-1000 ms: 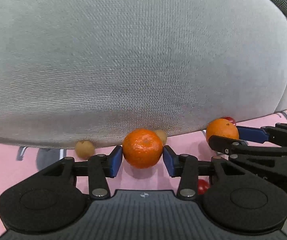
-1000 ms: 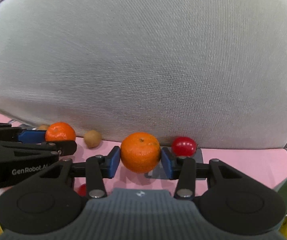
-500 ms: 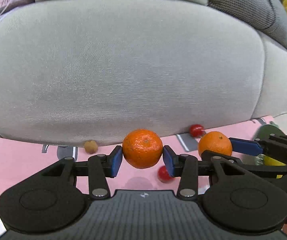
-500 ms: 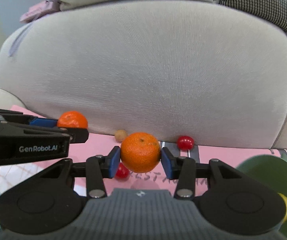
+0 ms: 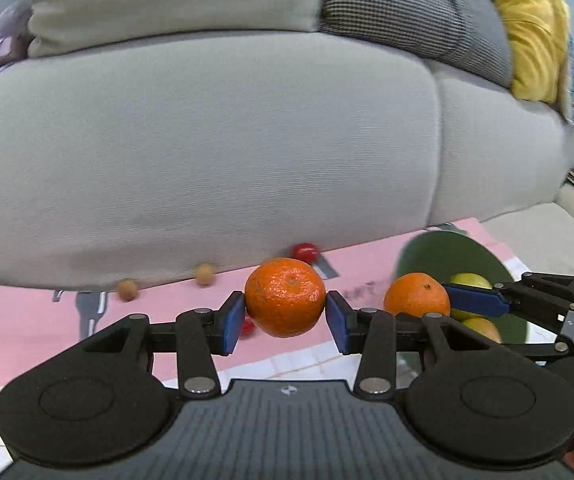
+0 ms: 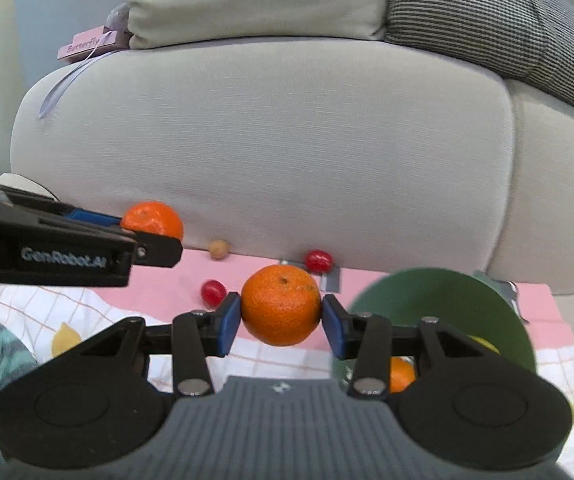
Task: Organize fruits
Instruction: 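Carry the tangerines with both tools over the green colander, then open both tools to drop the tangerines into the colander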
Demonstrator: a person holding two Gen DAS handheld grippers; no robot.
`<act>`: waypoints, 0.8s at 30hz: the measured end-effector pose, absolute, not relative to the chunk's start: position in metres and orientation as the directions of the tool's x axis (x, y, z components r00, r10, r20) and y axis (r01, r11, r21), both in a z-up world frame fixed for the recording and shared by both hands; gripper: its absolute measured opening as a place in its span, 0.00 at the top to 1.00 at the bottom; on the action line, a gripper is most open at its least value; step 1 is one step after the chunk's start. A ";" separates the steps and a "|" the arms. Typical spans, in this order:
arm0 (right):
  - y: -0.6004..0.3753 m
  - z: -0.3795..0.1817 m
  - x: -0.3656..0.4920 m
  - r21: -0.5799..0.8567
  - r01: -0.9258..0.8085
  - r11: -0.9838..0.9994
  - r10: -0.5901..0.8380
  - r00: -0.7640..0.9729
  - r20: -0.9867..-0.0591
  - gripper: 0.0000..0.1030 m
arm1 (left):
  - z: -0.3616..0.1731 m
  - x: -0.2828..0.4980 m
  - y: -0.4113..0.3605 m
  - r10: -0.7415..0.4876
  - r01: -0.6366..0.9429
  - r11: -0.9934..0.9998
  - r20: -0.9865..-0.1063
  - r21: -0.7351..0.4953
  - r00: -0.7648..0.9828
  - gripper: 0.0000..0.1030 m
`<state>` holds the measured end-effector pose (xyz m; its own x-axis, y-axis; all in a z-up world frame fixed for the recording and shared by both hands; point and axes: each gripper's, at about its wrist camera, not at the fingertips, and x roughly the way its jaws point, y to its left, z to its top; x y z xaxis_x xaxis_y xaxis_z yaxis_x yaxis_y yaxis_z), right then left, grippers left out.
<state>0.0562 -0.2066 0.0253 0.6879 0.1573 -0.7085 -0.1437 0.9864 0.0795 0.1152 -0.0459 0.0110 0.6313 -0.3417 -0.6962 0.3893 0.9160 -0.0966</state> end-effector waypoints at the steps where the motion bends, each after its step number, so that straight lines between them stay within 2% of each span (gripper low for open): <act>1: -0.212 0.026 0.052 0.081 -0.139 0.987 0.155 0.687 -0.710 0.60 | 0.013 0.112 -0.049 -0.352 0.401 0.911 -0.694 -0.099 0.628 0.52; 8: -0.245 0.023 0.030 0.078 -0.106 0.991 0.130 0.686 -0.716 0.60 | 0.014 0.097 -0.076 -0.414 0.463 0.877 -0.690 -0.128 0.593 0.52; 18: -0.305 0.008 0.007 0.072 0.026 0.997 0.036 0.665 -0.746 0.60 | 0.007 0.093 -0.112 -0.466 0.546 0.827 -0.711 -0.138 0.527 0.52; 24: -0.326 -0.002 0.003 0.051 0.006 0.999 0.035 0.649 -0.760 0.60 | -0.002 0.094 -0.139 -0.486 0.607 0.786 -0.726 -0.119 0.486 0.52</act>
